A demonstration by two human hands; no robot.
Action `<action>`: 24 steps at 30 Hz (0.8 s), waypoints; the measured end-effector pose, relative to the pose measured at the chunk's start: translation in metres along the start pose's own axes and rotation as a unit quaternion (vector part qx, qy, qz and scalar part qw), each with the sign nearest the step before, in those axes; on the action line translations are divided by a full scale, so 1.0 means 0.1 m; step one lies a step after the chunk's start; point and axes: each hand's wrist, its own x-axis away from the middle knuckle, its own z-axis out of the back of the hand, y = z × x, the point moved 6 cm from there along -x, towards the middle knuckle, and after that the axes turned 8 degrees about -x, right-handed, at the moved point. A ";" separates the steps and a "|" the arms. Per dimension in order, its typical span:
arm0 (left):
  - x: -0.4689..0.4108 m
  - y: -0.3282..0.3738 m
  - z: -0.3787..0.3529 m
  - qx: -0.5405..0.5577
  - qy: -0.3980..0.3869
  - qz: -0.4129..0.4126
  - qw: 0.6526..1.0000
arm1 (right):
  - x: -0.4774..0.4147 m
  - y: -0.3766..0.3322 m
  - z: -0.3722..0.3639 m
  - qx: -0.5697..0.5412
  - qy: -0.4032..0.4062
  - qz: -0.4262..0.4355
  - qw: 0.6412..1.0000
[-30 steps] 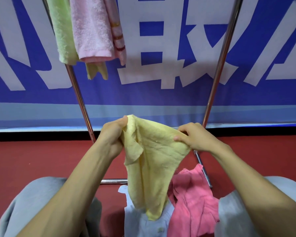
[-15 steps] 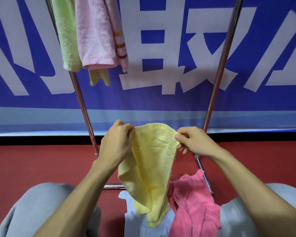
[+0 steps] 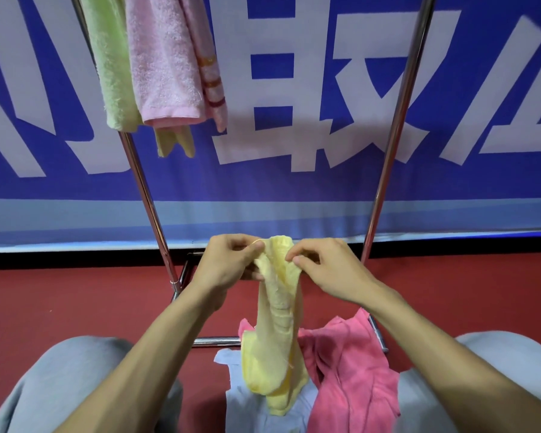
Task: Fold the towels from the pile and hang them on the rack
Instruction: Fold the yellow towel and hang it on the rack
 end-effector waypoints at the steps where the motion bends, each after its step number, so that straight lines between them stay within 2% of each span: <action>1: 0.01 0.01 -0.01 0.005 -0.004 0.000 1.000 | 0.01 -0.02 -0.04 -0.002 -0.015 0.000 1.000; 9: 0.02 0.01 -0.01 0.067 -0.019 0.025 0.997 | 0.08 -0.10 -0.29 -0.053 -0.092 0.034 0.994; 14: 0.01 0.00 0.01 0.087 -0.025 0.037 0.995 | 0.07 -0.10 -0.35 -0.158 -0.136 0.014 0.978; 18: -0.01 -0.01 0.05 0.065 0.005 0.036 0.997 | 0.07 -0.10 -0.27 -0.128 -0.096 0.021 0.987; 22: -0.07 -0.01 0.21 -0.057 0.089 0.001 0.994 | 0.06 -0.09 -0.05 -0.095 -0.002 0.026 0.995; 24: -0.06 -0.02 0.20 -0.047 0.083 -0.002 0.995 | 0.05 -0.03 -0.02 -0.105 0.012 0.010 0.994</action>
